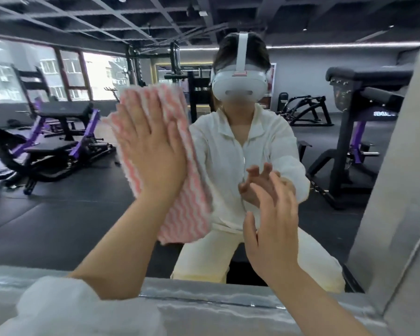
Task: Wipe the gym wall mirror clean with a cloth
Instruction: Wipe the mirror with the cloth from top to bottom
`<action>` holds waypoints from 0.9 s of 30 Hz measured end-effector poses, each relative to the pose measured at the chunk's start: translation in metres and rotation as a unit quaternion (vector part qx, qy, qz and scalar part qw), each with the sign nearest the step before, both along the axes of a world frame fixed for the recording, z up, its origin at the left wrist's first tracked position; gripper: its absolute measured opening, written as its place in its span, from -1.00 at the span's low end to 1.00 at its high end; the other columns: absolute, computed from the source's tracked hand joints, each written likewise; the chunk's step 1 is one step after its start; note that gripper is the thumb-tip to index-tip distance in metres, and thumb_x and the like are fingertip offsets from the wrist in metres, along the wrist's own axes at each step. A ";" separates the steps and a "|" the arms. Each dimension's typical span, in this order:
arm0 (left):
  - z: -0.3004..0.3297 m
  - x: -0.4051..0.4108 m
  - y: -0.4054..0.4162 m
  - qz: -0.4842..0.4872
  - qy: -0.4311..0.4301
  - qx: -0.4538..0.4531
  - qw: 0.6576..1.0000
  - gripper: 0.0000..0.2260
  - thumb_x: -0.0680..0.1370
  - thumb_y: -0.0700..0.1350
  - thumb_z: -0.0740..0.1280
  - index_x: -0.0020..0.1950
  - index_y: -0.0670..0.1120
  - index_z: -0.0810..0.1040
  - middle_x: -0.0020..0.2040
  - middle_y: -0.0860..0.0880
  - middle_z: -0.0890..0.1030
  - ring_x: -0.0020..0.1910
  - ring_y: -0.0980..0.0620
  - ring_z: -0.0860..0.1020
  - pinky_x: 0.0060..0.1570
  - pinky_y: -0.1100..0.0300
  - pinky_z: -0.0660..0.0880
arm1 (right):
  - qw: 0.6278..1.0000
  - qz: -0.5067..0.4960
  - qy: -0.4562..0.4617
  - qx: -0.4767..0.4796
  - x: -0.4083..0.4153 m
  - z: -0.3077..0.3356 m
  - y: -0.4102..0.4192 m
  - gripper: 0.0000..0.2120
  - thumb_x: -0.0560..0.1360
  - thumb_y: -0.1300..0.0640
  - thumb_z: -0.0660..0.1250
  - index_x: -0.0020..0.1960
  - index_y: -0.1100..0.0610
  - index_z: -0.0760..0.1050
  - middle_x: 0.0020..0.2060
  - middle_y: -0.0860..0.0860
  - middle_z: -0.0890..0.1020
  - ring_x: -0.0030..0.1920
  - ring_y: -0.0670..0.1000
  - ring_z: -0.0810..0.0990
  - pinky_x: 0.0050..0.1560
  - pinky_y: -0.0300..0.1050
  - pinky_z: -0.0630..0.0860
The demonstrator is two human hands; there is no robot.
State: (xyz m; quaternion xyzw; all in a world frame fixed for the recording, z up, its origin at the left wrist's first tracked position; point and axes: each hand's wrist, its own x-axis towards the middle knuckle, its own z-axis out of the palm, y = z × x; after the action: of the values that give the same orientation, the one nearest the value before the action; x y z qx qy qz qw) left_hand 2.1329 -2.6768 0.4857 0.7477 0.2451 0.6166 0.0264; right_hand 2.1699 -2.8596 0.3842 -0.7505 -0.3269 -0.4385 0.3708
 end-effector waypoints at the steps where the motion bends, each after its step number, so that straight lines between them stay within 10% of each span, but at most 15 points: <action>1: 0.005 0.008 -0.012 0.002 -0.021 -0.009 1.000 -0.49 0.66 0.03 -0.11 0.56 -0.15 -0.09 0.54 -0.28 -0.01 0.52 -0.24 -0.04 0.48 -0.15 -0.12 | 1.000 0.006 -0.011 0.002 -0.002 0.000 0.003 -0.62 0.47 0.15 0.11 0.28 0.13 0.34 0.39 0.17 0.30 0.38 0.21 0.24 0.39 0.08 0.19; 6: -0.035 0.047 -0.050 -0.084 0.169 0.262 0.946 -0.48 0.64 0.08 -0.30 0.54 -0.04 0.10 0.53 -0.16 0.18 0.52 -0.18 -0.04 0.49 -0.08 -0.10 | 0.996 0.035 -0.075 0.018 -0.010 -0.001 0.016 -0.62 0.47 0.24 0.16 0.28 0.16 0.34 0.33 0.15 0.32 0.28 0.19 0.35 0.38 -0.17 0.13; 10: -0.101 0.047 -0.019 -0.056 0.219 0.346 0.911 -0.55 0.68 -0.09 -0.10 0.55 -0.23 0.03 0.55 -0.18 0.00 0.54 -0.05 -0.18 0.30 0.49 -0.38 | 0.994 0.042 -0.098 -0.012 -0.016 -0.012 0.024 -0.63 0.48 0.23 0.17 0.28 0.13 0.34 0.33 0.12 0.32 0.27 0.15 0.37 0.36 -0.08 0.22; 13: -0.086 0.012 0.007 -0.071 0.272 0.517 0.808 -0.50 0.61 0.08 0.12 0.52 -0.05 0.20 0.53 -0.08 0.21 0.51 -0.07 0.13 0.49 0.00 -0.13 | 0.993 0.050 -0.104 -0.028 -0.018 -0.017 0.026 -0.62 0.47 0.24 0.18 0.28 0.13 0.34 0.34 0.14 0.34 0.29 0.17 0.37 0.38 -0.07 0.20; 16: -0.069 -0.008 0.041 -0.058 0.188 0.370 0.908 -0.47 0.63 0.16 -0.17 0.56 0.05 -0.23 0.55 -0.01 -0.28 0.53 -0.05 -0.24 0.44 -0.14 -0.30 | 0.992 0.044 -0.111 -0.040 -0.014 -0.015 0.027 -0.56 0.41 0.32 0.24 0.27 0.15 0.35 0.31 0.16 0.35 0.25 0.18 0.38 0.29 -0.01 0.28; 19: -0.057 -0.019 0.057 -0.018 0.100 0.167 0.981 -0.49 0.65 0.11 -0.22 0.55 -0.02 -0.26 0.55 -0.11 -0.23 0.53 -0.14 -0.21 0.45 -0.17 -0.20 | 0.994 0.032 -0.101 -0.037 -0.012 -0.013 0.027 -0.56 0.38 0.32 0.26 0.26 0.16 0.37 0.31 0.16 0.35 0.26 0.18 0.36 0.34 -0.06 0.22; 24: -0.016 -0.012 0.026 -0.013 -0.053 -0.008 0.998 -0.45 0.65 0.02 -0.15 0.52 -0.31 0.02 0.52 -0.35 0.05 0.52 -0.27 0.01 0.47 -0.01 -0.24 | 0.995 0.037 -0.088 -0.036 -0.011 -0.016 0.025 -0.59 0.42 0.29 0.22 0.27 0.15 0.36 0.32 0.17 0.34 0.28 0.19 0.35 0.36 -0.11 0.15; 27: -0.011 0.001 0.009 -0.028 -0.020 0.037 0.999 -0.46 0.64 0.01 -0.10 0.52 -0.31 0.06 0.50 -0.37 0.08 0.51 -0.28 -0.03 0.46 -0.03 -0.22 | 0.994 0.053 -0.083 -0.041 -0.011 -0.025 0.025 -0.60 0.43 0.30 0.21 0.26 0.16 0.36 0.31 0.15 0.34 0.26 0.17 0.36 0.32 -0.08 0.21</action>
State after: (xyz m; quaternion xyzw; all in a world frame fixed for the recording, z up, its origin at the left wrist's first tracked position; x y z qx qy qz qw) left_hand 2.1341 -2.6673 0.4745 0.7424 0.2007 0.6389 0.0206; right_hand 2.1589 -2.8350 0.3594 -0.7076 -0.4137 -0.4655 0.3338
